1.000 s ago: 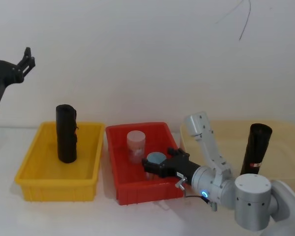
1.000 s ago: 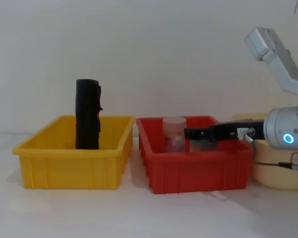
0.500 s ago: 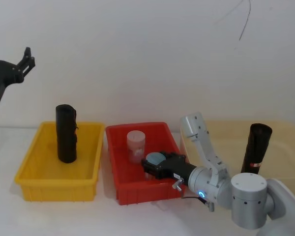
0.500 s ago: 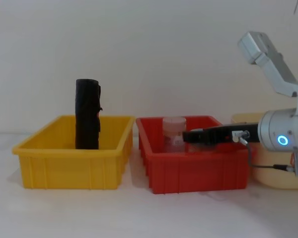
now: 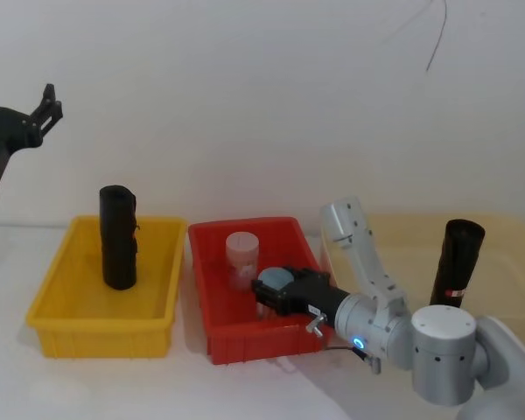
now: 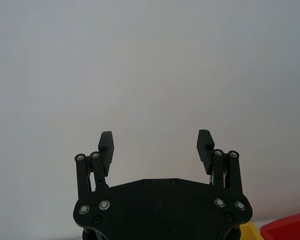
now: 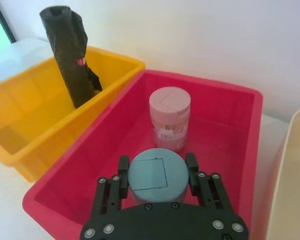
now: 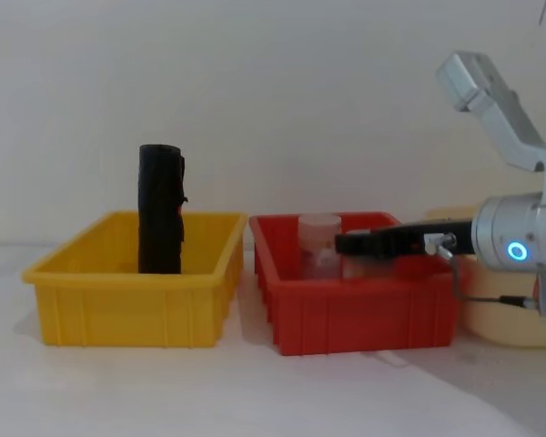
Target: Pick up the garbage bag with the one hand and transfer it to the other hand.
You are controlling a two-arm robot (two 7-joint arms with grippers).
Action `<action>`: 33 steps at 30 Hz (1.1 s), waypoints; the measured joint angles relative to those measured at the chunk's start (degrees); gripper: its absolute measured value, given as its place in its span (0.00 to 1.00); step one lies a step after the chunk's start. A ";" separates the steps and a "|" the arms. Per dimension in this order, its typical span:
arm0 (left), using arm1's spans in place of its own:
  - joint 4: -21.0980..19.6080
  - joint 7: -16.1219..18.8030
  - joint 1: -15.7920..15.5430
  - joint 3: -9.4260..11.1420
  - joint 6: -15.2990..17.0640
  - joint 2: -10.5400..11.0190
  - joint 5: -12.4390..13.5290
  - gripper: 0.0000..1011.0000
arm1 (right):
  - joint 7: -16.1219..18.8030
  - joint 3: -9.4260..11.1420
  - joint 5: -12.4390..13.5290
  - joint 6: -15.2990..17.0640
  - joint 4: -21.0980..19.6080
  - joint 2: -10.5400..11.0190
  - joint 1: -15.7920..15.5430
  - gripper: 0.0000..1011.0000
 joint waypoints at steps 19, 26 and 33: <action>0.00 0.00 0.00 0.00 0.00 0.00 0.00 0.99 | -1.12 2.60 0.63 -1.56 -4.07 1.90 2.09 0.64; 0.00 0.00 0.00 0.00 0.00 0.00 0.00 0.99 | -1.91 4.07 0.65 -1.48 -5.23 3.17 2.44 0.64; 0.00 0.00 0.00 -0.01 0.00 0.00 0.00 0.99 | -3.19 6.35 0.58 -0.85 -6.66 4.99 2.00 0.64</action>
